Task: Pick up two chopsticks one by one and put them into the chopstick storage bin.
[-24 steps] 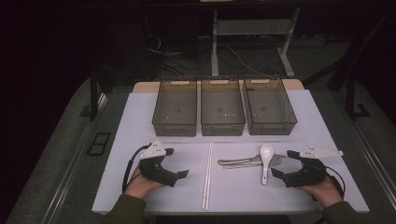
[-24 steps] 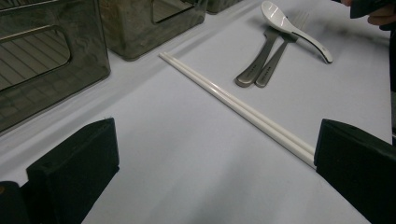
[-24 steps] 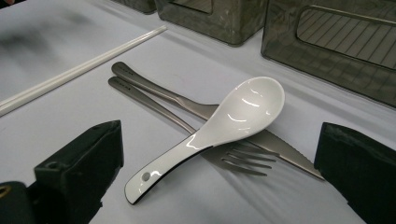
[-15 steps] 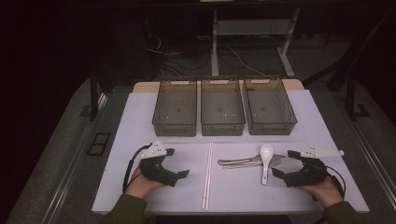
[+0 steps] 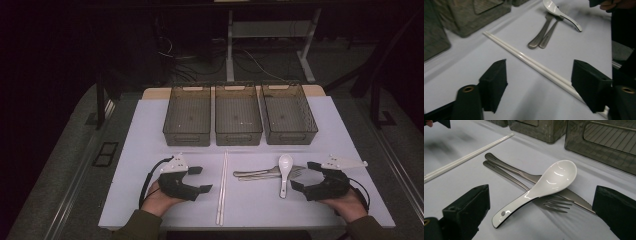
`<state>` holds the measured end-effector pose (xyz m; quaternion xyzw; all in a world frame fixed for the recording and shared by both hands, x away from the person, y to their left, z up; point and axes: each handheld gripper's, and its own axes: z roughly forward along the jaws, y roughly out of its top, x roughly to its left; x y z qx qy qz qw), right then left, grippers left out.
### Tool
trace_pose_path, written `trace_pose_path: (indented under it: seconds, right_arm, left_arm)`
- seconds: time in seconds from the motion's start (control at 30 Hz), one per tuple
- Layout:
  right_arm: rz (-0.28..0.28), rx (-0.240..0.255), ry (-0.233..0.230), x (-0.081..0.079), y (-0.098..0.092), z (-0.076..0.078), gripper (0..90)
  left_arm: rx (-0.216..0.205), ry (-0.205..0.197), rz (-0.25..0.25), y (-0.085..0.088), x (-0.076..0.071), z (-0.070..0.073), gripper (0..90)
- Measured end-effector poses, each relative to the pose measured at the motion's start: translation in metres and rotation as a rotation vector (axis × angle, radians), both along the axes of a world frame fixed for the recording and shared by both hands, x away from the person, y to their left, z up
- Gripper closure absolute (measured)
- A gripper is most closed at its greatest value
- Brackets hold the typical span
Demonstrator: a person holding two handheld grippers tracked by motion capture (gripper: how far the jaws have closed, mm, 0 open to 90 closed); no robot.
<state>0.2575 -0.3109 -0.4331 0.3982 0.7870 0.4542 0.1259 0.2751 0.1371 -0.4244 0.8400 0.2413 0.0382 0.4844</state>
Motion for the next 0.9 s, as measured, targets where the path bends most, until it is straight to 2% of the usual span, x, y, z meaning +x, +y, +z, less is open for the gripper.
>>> trace_pose_path:
  seconds: [0.07,0.33,0.47,0.53,0.6,0.9]
  right_arm:
    - [0.000,0.000,0.000,0.000,0.000,0.000,1.3]
    - [0.001,-0.002,0.002,0.000,0.000,0.000,1.3]
    - [0.001,-0.003,0.001,0.000,0.000,0.000,1.3]
    - [0.002,-0.003,0.002,0.000,0.000,0.000,1.3]
    - [0.002,-0.004,0.003,0.000,0.000,0.000,1.3]
    - [0.004,-0.006,0.006,0.000,0.001,-0.001,1.3]
  left_arm:
    - [0.008,0.002,-0.013,-0.003,0.000,-0.001,32.2]
    - [0.005,0.011,-0.067,-0.016,-0.005,-0.001,50.3]
    - [0.024,0.012,-0.098,-0.026,-0.009,-0.002,55.1]
    - [0.035,0.015,-0.118,-0.031,-0.011,-0.002,60.7]
    - [0.053,0.014,-0.156,-0.038,-0.013,-0.003,65.2]
    - [0.096,0.062,-0.230,-0.050,-0.020,-0.009,83.0]
